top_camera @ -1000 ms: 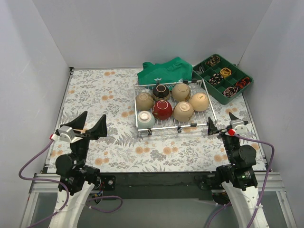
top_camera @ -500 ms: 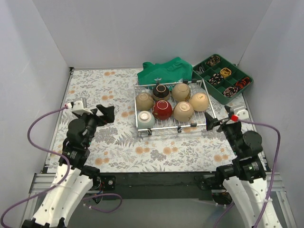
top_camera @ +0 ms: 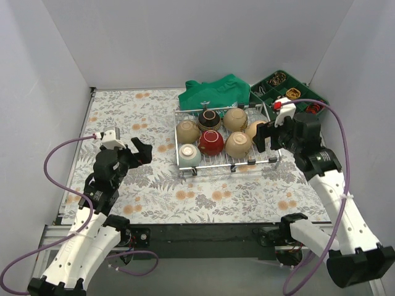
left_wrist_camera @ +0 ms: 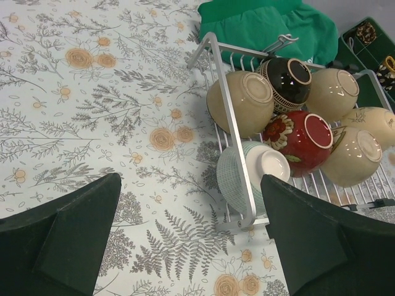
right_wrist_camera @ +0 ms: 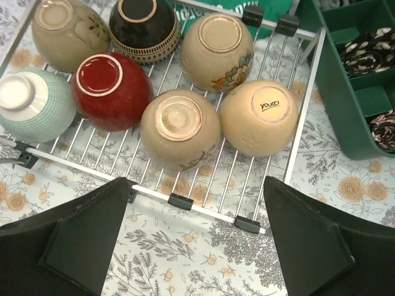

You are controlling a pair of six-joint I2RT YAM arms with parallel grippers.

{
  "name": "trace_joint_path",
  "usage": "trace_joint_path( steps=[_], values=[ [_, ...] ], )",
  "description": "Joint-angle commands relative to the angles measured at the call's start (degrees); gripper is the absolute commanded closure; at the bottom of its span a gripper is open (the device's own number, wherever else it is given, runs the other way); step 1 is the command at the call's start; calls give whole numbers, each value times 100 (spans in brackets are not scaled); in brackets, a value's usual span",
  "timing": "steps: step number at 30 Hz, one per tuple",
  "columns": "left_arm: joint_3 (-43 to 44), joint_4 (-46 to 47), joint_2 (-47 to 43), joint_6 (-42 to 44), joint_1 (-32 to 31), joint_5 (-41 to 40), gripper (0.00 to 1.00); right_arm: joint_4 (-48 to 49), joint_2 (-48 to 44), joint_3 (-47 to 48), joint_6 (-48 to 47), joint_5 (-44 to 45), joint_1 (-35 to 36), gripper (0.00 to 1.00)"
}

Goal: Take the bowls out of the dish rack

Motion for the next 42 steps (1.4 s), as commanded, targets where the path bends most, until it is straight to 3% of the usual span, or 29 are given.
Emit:
trace_joint_path(
  steps=[1,3,13,19,42],
  values=[
    [-3,-105,-141,21,-137,-114,2,-826,968,904,3,273,167,1],
    [-12,-105,-185,30,-199,-123,2,-828,1172,967,-5,493,517,1],
    [-38,-123,-335,47,-322,-184,2,-696,2568,1239,-321,3276,2581,1],
    [-55,-131,-379,56,-348,-176,2,-573,3579,1485,-691,4360,3146,1],
    [-91,-140,-388,74,-436,-141,2,-204,5198,1574,-1236,5100,3542,4]
  ],
)
